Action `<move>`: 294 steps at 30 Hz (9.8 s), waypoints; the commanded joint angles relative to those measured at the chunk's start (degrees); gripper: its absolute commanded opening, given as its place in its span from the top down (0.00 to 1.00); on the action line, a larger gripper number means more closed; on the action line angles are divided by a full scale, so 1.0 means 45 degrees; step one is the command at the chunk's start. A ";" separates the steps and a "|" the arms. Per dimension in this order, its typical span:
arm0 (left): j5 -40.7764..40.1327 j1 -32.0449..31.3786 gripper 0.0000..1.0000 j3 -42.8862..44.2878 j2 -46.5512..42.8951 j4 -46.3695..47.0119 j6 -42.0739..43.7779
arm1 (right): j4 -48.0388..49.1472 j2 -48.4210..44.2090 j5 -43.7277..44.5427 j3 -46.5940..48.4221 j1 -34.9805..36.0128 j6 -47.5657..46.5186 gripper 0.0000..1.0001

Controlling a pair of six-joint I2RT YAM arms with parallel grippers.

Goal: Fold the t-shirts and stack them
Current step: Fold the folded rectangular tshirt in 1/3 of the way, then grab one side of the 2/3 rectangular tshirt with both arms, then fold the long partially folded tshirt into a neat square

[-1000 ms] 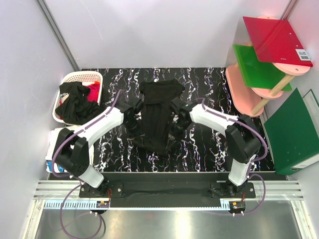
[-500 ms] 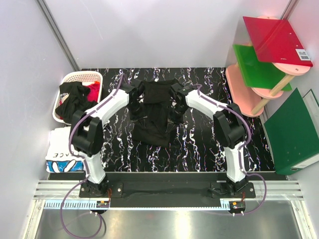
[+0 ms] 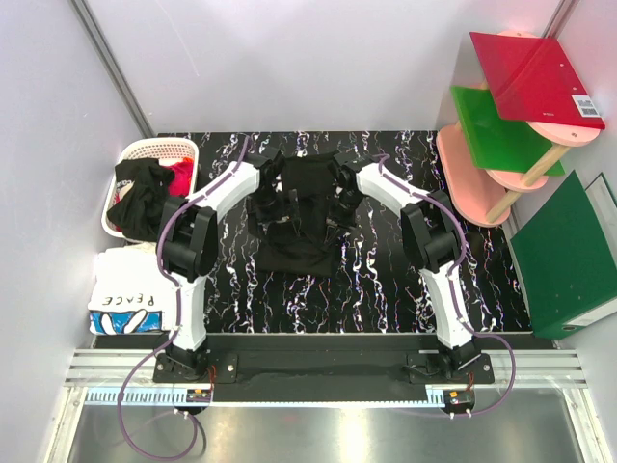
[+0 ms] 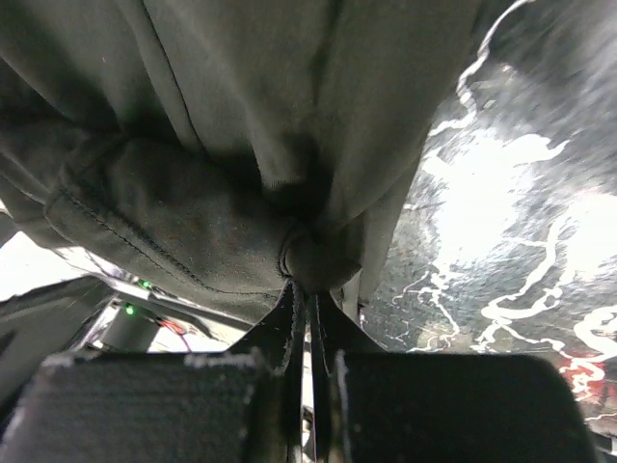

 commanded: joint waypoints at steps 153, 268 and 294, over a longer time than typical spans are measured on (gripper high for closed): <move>0.2436 0.2793 0.01 -0.3264 -0.2824 0.3242 0.1250 | 0.2747 -0.4298 0.7329 -0.0450 -0.0582 0.0557 0.76; 0.6949 0.2930 0.01 0.7454 0.4417 0.6464 -0.3533 | 0.9094 -0.2134 -0.0120 0.0871 -0.4299 0.1751 0.02; 0.4742 0.4121 0.01 0.3317 0.1646 0.4474 -0.0196 | 0.4758 0.5576 0.0623 1.0635 -0.3850 -0.0867 0.07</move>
